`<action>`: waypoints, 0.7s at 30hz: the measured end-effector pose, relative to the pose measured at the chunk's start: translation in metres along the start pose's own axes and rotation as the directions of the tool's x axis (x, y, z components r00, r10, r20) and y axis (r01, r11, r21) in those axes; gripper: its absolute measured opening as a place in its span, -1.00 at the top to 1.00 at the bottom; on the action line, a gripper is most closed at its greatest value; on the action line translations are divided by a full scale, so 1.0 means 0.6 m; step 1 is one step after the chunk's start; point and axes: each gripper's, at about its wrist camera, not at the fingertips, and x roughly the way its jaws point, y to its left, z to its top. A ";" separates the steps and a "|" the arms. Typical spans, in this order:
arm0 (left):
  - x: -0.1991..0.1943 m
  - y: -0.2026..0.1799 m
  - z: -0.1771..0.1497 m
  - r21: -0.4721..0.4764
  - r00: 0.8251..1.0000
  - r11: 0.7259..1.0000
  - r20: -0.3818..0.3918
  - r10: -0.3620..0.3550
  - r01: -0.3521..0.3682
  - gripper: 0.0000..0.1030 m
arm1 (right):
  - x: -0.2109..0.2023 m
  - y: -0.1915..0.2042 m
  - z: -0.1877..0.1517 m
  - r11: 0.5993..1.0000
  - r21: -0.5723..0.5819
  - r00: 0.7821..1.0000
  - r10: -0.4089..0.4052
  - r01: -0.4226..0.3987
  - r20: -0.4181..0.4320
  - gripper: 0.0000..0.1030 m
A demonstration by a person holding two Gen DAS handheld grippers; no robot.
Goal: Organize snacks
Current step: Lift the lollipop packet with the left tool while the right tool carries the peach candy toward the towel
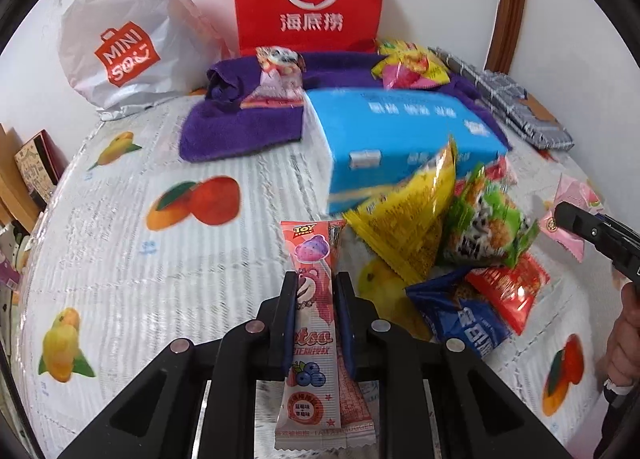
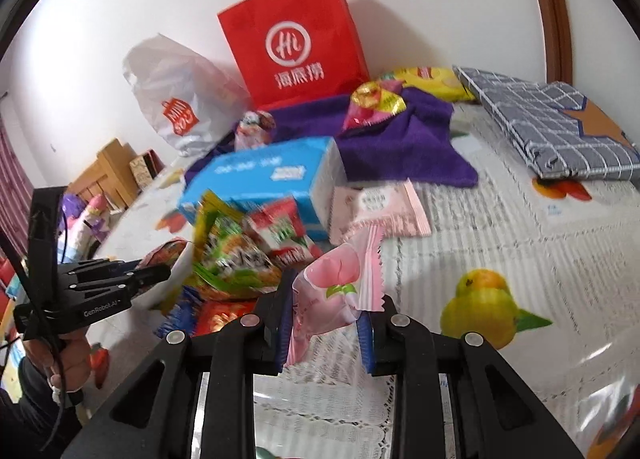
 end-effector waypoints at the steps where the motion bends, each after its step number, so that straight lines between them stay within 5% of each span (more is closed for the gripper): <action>1: -0.008 0.005 0.006 -0.006 1.000 1.000 0.007 -0.005 0.005 0.66 | -0.006 0.002 0.007 1.000 -0.007 1.000 -0.005 0.006 0.013 0.46; 12: -0.041 0.051 0.112 -0.082 0.998 0.997 0.061 0.015 -0.010 0.66 | -0.017 0.044 0.147 0.998 -0.058 0.989 -0.022 0.031 0.146 0.46; 21: -0.020 0.094 0.206 -0.165 0.996 0.986 0.083 0.035 -0.021 0.66 | 0.041 0.066 0.247 0.993 -0.110 0.988 -0.021 0.038 0.155 0.46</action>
